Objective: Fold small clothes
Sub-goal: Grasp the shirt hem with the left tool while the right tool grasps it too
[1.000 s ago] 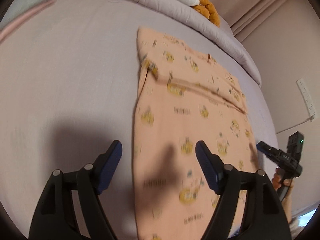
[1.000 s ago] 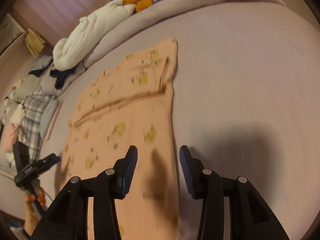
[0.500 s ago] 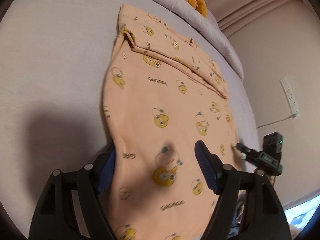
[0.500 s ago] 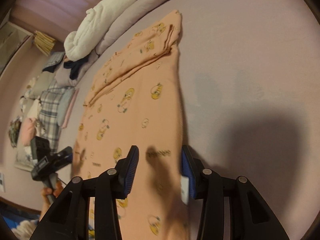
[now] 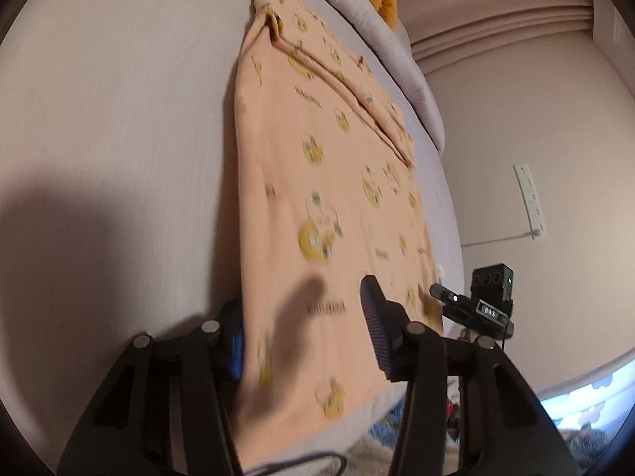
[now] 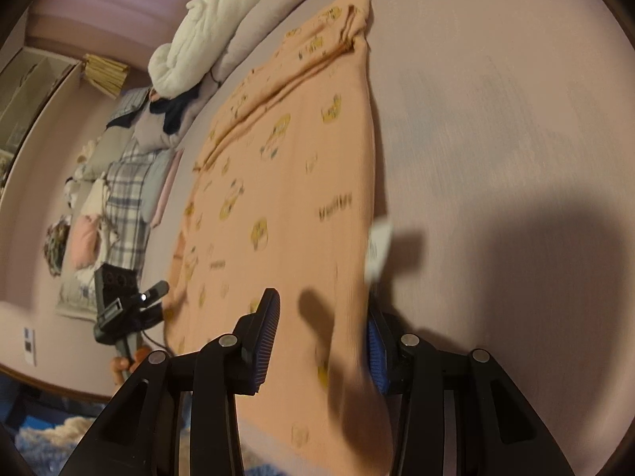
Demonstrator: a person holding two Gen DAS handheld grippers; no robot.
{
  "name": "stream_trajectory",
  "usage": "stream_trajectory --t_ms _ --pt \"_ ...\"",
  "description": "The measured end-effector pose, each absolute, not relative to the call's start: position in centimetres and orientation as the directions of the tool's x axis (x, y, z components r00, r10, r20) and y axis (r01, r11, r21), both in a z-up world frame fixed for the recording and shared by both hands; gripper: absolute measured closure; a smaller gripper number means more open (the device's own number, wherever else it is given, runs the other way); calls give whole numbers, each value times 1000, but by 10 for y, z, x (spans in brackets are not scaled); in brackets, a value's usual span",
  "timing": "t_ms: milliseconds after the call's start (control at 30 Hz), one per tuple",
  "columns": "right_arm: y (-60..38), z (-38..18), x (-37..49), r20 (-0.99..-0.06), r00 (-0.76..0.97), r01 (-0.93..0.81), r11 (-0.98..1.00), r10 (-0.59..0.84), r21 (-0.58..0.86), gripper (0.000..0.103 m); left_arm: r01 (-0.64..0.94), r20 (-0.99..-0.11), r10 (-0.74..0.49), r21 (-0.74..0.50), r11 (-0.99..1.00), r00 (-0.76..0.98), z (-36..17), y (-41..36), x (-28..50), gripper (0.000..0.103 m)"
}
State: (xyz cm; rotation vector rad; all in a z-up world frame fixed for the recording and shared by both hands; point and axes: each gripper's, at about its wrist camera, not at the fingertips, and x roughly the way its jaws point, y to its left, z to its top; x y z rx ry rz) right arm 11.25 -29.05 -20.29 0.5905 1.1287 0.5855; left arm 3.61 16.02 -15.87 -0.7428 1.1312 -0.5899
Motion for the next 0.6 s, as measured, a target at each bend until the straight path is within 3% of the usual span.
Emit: stream_trajectory --t_ms 233,333,400,500,600 --pt "-293 -208 91 -626 270 -108 669 732 735 61 56 -584 -752 -777 627 307 -158 153 6 58" --pt "-292 -208 90 -627 271 -111 671 730 733 61 29 -612 -722 -756 654 323 -161 151 8 78" --pt "-290 -208 91 -631 277 -109 676 724 728 61 -9 -624 -712 -754 657 323 -166 152 14 98" --pt "-286 -206 88 -640 292 -127 692 711 711 63 -50 -601 -726 -780 623 333 -171 157 15 100" --pt "-285 -205 84 -660 314 -141 720 683 679 80 -58 -584 -738 -796 603 337 -172 157 16 100"
